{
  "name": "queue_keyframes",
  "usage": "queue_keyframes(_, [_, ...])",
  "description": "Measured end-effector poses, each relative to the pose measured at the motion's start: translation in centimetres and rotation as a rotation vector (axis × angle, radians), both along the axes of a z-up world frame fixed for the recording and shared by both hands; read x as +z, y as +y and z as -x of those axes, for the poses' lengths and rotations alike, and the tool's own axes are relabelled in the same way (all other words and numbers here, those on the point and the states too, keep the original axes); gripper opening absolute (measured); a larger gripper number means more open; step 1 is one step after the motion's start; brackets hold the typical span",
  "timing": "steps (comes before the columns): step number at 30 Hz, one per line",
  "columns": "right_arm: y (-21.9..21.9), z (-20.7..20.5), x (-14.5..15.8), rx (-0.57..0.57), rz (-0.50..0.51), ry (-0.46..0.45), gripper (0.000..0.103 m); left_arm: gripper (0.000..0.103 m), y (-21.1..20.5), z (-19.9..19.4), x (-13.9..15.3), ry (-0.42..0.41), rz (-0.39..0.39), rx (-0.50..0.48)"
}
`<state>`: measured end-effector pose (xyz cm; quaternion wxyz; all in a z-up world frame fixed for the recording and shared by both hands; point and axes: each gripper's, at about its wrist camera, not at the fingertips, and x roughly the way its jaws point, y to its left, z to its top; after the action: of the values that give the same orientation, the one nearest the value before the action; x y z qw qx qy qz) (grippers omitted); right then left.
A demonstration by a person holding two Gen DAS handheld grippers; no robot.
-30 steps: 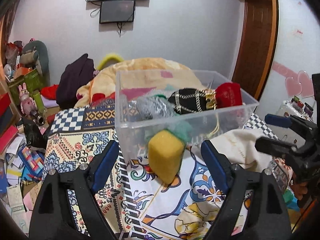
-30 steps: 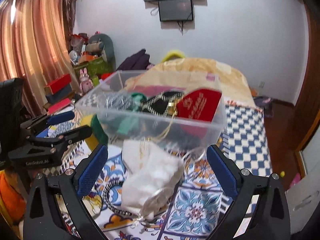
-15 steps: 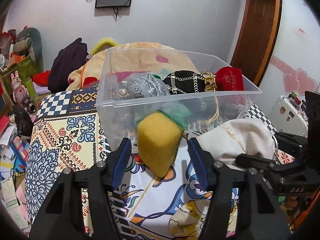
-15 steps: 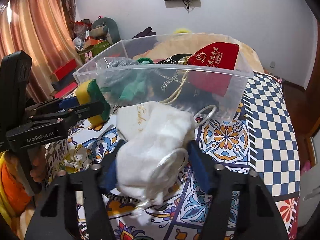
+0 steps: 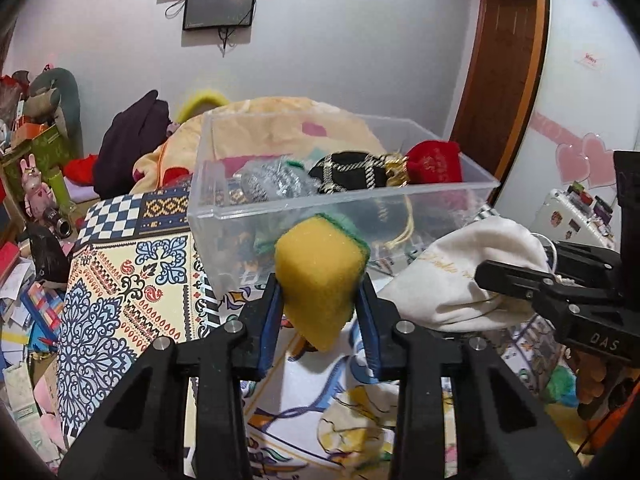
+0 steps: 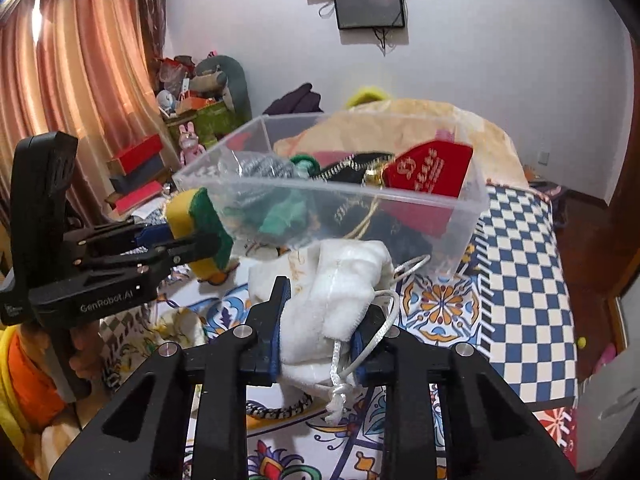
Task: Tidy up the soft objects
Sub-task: 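Grasp the yellow-green sponge with left tool while right tool grasps white cloth bag, then drop sponge and white cloth bag into the clear box, opening both tools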
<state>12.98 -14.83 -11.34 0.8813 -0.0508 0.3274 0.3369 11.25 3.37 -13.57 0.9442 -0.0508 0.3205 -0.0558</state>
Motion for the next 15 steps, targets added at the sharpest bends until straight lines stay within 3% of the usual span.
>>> queue_keyframes(15, [-0.3,0.1,5.9,-0.033,-0.078,-0.161,0.024,0.035,-0.3,1.4,6.2,-0.154,0.005,0.0])
